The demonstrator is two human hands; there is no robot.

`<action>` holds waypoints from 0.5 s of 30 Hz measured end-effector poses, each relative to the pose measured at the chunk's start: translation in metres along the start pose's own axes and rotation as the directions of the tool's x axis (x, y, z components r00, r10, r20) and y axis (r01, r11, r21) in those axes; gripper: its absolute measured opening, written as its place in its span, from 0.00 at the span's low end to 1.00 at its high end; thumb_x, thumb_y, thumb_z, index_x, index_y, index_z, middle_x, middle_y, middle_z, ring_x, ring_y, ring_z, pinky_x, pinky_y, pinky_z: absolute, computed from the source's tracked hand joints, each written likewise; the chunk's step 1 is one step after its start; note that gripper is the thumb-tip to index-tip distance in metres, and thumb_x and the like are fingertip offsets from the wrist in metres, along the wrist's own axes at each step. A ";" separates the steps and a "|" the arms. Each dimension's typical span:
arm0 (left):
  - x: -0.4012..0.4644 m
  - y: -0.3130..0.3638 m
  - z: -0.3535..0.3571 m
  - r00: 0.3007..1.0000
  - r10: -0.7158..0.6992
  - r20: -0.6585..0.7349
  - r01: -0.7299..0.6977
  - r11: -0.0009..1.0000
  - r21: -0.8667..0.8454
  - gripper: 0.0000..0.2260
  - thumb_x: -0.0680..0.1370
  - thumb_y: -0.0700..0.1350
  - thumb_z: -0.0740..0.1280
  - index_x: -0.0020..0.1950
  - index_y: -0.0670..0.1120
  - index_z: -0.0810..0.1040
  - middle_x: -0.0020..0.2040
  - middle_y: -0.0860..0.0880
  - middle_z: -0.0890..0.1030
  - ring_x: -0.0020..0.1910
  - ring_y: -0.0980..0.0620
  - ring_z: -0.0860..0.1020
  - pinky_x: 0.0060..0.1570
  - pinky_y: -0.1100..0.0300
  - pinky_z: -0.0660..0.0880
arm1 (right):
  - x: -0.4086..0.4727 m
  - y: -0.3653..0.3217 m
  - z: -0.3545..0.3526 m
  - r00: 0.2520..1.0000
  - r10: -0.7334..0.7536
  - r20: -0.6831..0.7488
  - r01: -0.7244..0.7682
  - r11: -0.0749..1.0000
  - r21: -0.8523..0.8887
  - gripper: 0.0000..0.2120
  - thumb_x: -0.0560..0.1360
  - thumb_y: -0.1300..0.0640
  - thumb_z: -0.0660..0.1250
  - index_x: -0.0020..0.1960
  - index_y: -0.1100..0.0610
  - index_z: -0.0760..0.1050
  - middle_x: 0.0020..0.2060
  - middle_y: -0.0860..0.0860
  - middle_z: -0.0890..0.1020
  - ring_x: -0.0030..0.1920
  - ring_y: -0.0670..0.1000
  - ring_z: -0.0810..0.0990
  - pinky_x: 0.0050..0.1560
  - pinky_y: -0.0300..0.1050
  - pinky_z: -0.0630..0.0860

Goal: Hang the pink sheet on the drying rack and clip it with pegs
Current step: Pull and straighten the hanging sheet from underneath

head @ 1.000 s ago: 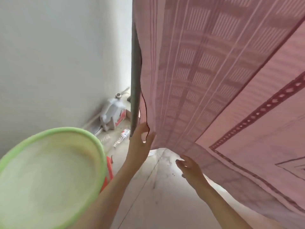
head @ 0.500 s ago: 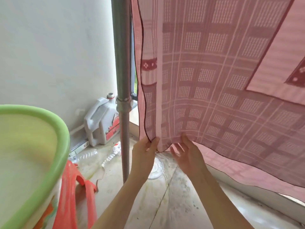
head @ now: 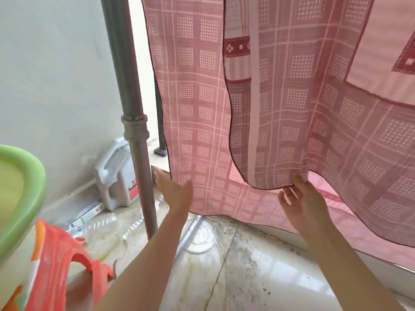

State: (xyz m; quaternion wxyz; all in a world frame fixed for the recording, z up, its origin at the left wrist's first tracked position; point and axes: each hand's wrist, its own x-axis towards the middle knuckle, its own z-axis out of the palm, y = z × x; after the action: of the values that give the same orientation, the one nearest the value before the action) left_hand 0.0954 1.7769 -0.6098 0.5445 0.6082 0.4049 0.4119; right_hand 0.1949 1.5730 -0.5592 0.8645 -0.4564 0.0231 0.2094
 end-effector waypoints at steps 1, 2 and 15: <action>0.004 0.002 0.004 1.000 -0.001 -0.005 0.001 1.000 -0.015 0.40 0.72 0.35 0.66 0.76 0.43 0.44 0.77 0.45 0.52 0.75 0.46 0.52 0.73 0.46 0.53 | 0.002 -0.002 -0.001 1.000 -0.004 0.000 0.004 1.000 0.001 0.05 0.75 0.58 0.66 0.40 0.54 0.73 0.34 0.46 0.79 0.39 0.45 0.75 0.41 0.40 0.71; 0.007 0.000 0.008 1.000 0.001 -0.005 -0.001 1.000 -0.026 0.37 0.72 0.35 0.65 0.75 0.43 0.48 0.74 0.43 0.60 0.73 0.45 0.59 0.71 0.44 0.59 | 0.004 -0.002 -0.002 1.000 -0.010 -0.001 0.010 1.000 0.004 0.06 0.75 0.58 0.66 0.40 0.54 0.73 0.33 0.46 0.79 0.39 0.45 0.75 0.41 0.40 0.71; -0.054 -0.051 -0.020 0.952 0.074 0.296 -0.012 0.979 -0.205 0.08 0.76 0.44 0.67 0.37 0.45 0.77 0.29 0.57 0.74 0.30 0.61 0.70 0.31 0.70 0.66 | -0.013 0.070 0.010 0.991 -0.057 0.123 0.085 0.968 -0.237 0.04 0.74 0.57 0.67 0.41 0.53 0.76 0.30 0.44 0.82 0.33 0.45 0.79 0.36 0.42 0.71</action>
State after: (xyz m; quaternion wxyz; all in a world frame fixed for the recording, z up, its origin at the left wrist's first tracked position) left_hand 0.0561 1.7372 -0.6624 0.6494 0.6148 0.2596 0.3646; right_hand 0.1546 1.6119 -0.6050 0.8092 -0.5461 -0.0688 0.2056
